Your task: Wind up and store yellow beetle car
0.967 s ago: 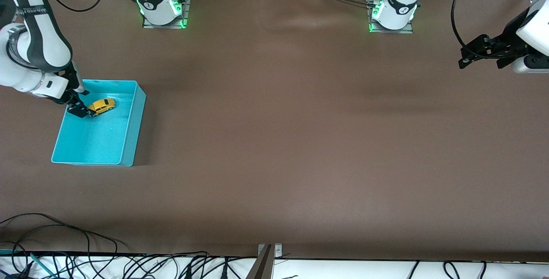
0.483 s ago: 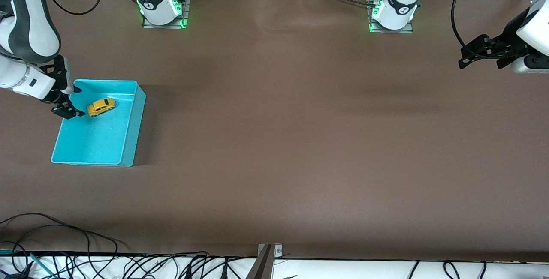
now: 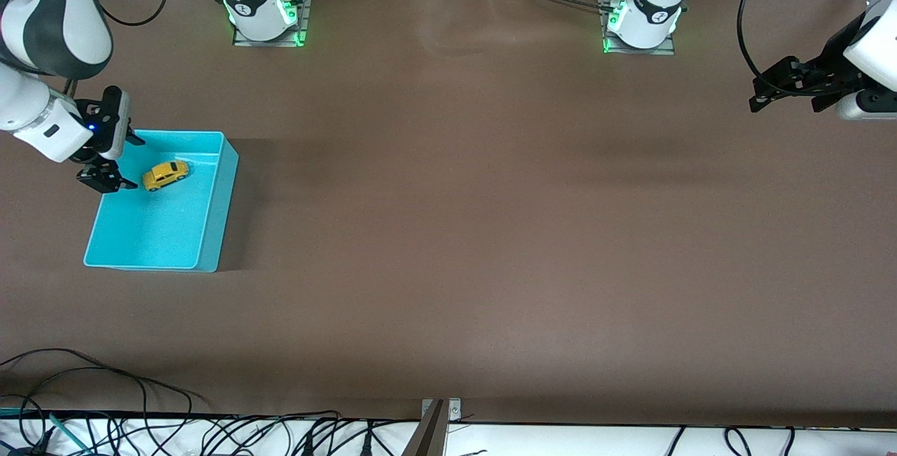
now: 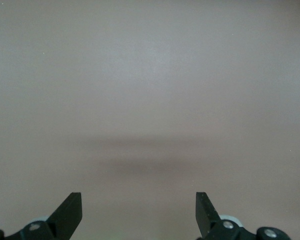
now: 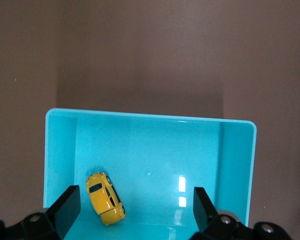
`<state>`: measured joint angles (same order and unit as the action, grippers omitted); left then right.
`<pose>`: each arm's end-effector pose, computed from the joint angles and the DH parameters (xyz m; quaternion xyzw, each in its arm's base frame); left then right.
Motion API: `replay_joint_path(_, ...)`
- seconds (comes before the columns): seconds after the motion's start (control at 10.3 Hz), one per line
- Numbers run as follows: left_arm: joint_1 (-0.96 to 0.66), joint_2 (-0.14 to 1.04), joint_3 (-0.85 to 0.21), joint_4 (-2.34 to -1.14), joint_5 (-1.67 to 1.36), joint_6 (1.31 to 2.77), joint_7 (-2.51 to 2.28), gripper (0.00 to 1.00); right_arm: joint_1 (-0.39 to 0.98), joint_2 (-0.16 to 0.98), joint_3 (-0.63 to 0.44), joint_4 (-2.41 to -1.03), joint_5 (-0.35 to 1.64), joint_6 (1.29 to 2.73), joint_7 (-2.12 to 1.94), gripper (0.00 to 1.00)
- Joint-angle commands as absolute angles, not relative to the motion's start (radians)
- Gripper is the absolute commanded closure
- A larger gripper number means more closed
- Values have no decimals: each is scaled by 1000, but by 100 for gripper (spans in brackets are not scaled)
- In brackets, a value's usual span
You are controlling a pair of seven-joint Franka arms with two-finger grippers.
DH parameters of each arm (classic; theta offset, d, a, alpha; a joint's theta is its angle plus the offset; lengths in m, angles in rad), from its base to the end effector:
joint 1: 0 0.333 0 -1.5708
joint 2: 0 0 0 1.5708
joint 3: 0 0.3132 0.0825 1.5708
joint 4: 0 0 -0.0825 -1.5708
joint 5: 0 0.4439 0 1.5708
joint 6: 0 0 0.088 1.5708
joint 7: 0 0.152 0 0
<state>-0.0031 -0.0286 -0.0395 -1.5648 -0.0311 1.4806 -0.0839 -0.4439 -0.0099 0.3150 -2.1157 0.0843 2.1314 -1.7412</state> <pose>0.5929 -0.0305 0.5896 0.9993 0.0197 -0.0287 0.0132 0.5913 -0.0697 0.3419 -0.7075 -0.7058 -0.0352 0.0103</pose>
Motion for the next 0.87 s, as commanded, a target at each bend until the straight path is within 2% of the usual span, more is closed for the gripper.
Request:
replay_joint_path(0.0,-5,-15,-38,-1532,-18,1459,-83,0,-271,-12,192,-2060,92,2086,-1456,0)
replay_joint_path(0.19,-5,-15,-38,-1532,-18,1459,-83,0,-171,-14,138,-2005,75,2051,-1129,0)
replay_joint_path(0.39,-5,-15,-38,-1532,-18,1459,-83,0,-127,-14,133,-1929,71,1944,-825,0)
replay_joint_path(0.77,-5,-15,-38,-1534,-18,1459,-83,0,-35,-8,67,-1824,55,1853,-481,0)
